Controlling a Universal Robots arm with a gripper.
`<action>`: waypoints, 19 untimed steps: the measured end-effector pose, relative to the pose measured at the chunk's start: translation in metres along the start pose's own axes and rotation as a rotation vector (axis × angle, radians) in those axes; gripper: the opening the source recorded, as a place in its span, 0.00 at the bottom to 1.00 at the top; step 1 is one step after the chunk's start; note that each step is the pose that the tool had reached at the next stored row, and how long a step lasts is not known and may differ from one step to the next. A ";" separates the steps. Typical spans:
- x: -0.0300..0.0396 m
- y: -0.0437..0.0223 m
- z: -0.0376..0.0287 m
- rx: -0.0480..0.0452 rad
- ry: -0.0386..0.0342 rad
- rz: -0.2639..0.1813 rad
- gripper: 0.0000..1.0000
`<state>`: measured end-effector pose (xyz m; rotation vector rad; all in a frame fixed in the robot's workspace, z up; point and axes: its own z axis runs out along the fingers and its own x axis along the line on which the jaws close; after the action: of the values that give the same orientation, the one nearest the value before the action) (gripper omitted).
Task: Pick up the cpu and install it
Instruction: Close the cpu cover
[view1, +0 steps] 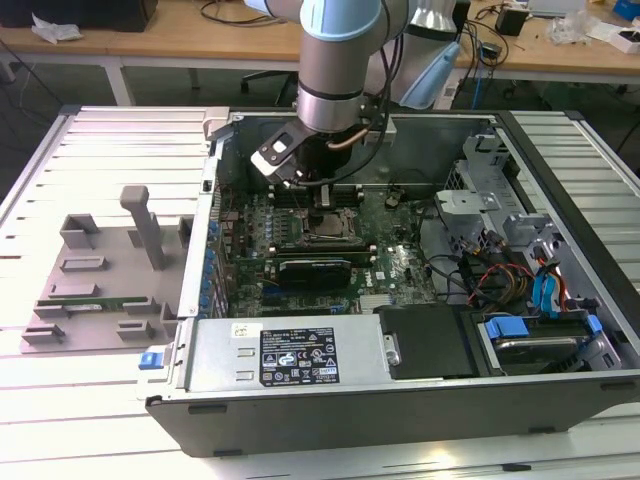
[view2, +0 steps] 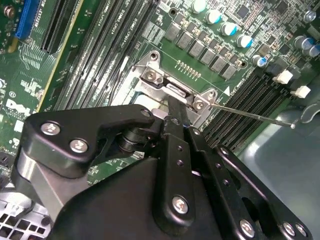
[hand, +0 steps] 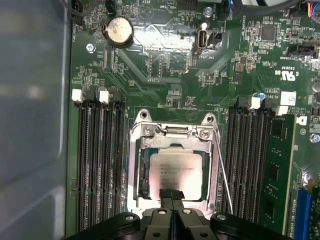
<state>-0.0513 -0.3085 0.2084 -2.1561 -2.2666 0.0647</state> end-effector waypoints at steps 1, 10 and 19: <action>0.0000 0.0000 0.0008 0.0000 0.0000 0.000 0.11; 0.0001 0.0111 0.0045 -0.0001 0.0000 0.000 0.11; -0.0005 0.0121 -0.0230 0.0000 -0.0002 0.000 0.11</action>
<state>-0.0384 -0.3079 0.2309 -2.1563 -2.2666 0.0648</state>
